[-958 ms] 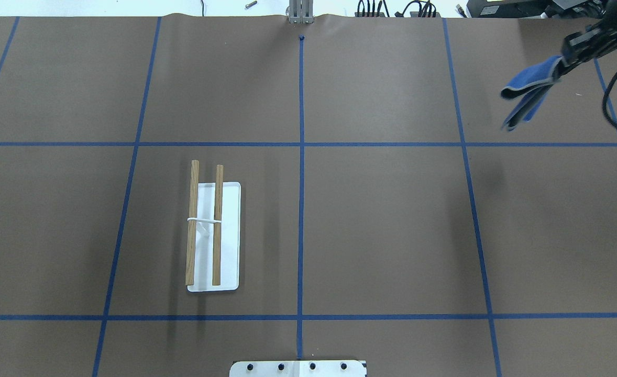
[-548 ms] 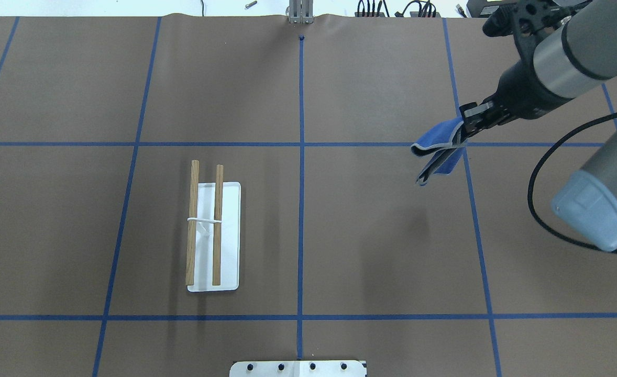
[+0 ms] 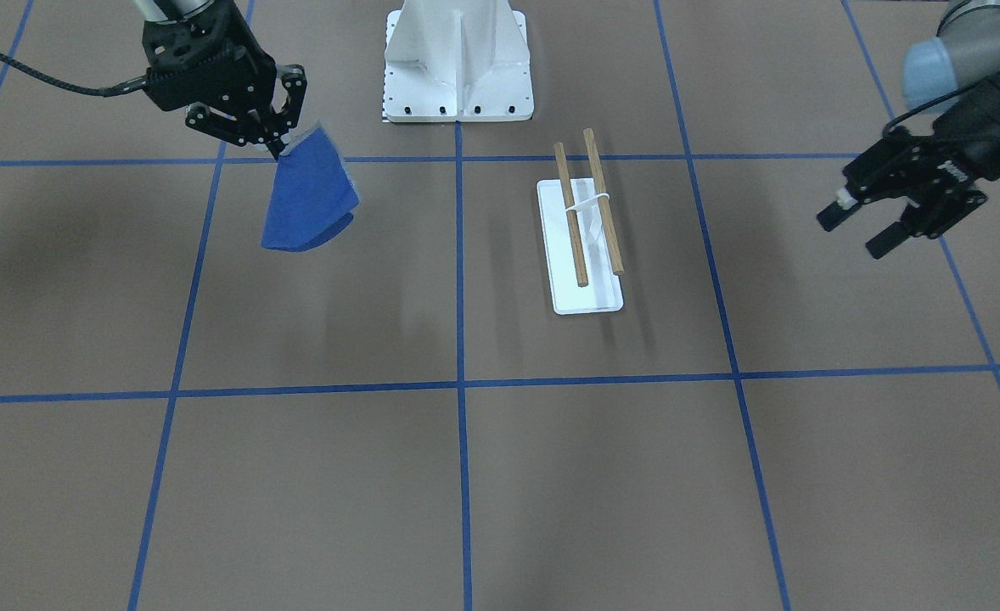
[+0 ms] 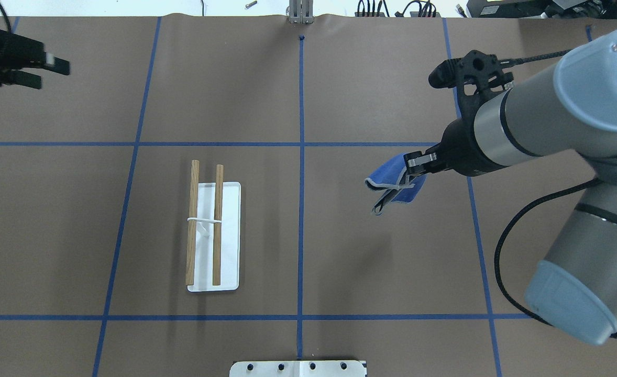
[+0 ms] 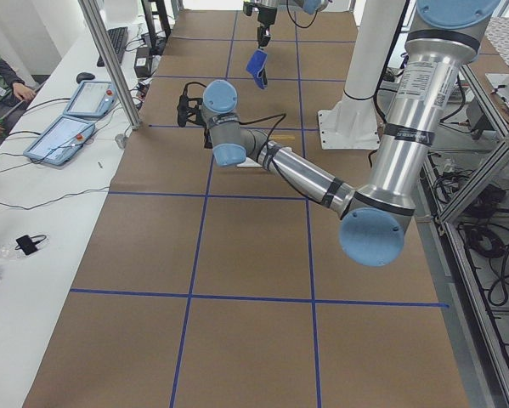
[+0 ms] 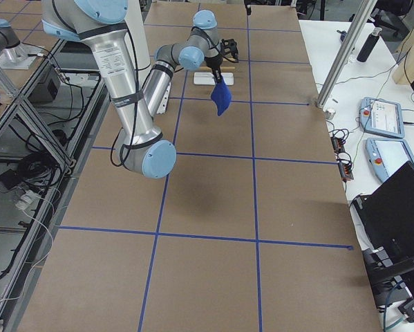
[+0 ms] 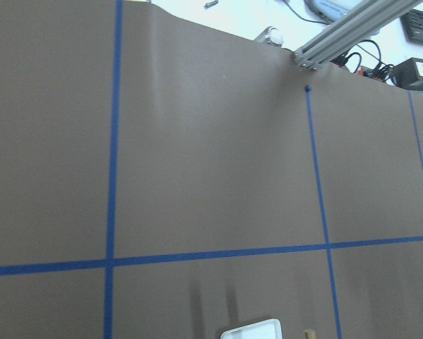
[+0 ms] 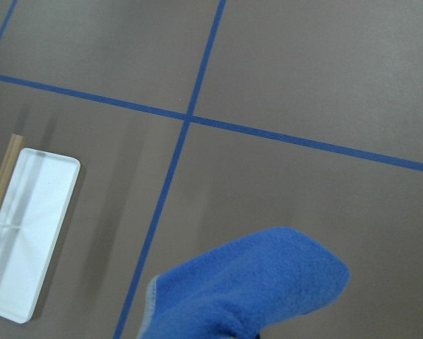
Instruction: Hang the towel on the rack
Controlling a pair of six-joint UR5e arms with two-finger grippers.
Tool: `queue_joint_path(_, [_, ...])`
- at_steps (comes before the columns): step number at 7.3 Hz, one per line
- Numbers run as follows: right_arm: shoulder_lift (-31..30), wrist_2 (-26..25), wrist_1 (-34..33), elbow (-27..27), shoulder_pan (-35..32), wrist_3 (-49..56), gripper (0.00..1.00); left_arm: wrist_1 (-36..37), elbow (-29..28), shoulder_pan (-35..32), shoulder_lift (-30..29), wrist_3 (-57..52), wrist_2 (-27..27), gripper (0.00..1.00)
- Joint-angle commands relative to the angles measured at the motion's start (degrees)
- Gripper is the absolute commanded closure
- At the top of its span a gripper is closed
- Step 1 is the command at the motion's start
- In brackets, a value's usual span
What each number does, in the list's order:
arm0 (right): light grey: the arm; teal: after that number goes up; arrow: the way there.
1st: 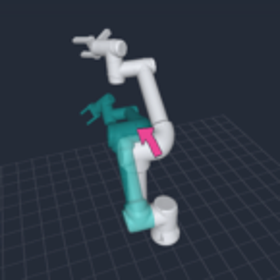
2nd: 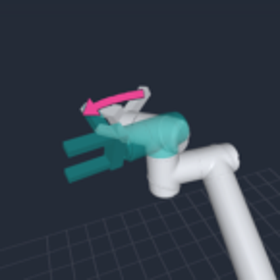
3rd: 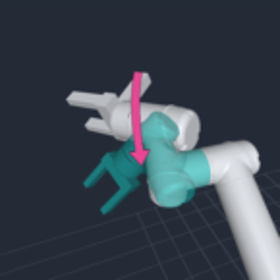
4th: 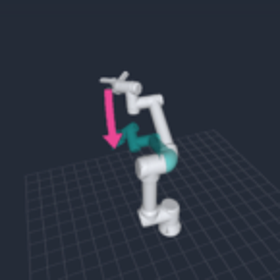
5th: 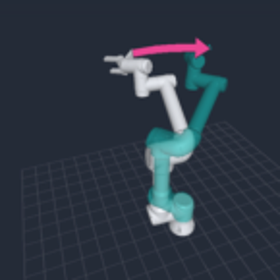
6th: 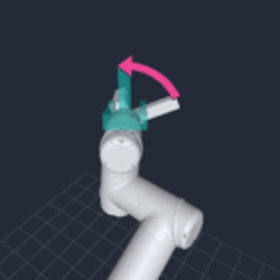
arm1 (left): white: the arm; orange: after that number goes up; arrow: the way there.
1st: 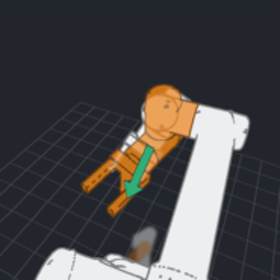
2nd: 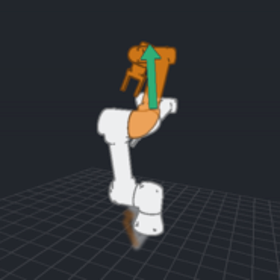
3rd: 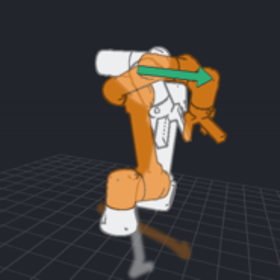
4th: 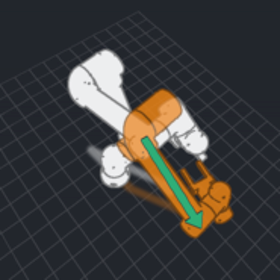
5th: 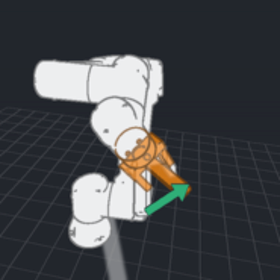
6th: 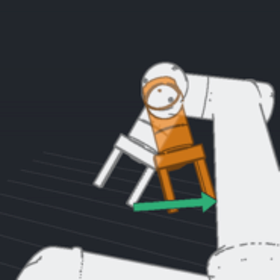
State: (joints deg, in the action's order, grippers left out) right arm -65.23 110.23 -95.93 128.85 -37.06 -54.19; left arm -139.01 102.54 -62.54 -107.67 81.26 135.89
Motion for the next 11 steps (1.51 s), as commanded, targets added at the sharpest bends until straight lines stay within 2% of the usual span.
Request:
queue_joint_path(1, [3.4,-5.3,0.0,0.1,4.9,-1.3,1.00,-1.0,-1.3,10.6,-9.3,29.1,-6.3,0.03])
queue_joint_path(3, [4.5,-7.0,0.1,-0.1,6.3,-0.5,1.00,-0.1,-2.0,18.2,-12.4,47.3,-12.4,0.04])
queue_joint_path(4, [4.5,-7.4,2.5,-1.0,6.3,-0.4,1.00,-0.1,-2.3,21.2,-13.5,52.6,-16.2,0.04])
queue_joint_path(5, [4.5,-8.7,5.5,-2.8,6.4,-0.5,1.00,0.0,-3.3,23.4,-15.2,55.6,-17.3,0.04])
queue_joint_path(8, [7.0,-11.3,13.8,-10.8,5.8,-0.5,1.00,0.1,-4.9,23.4,-16.7,62.0,-17.3,0.04])
queue_joint_path(11, [8.4,-11.3,14.3,-11.9,3.7,-0.7,1.00,0.1,-6.6,23.6,-17.6,64.0,-17.3,0.04])
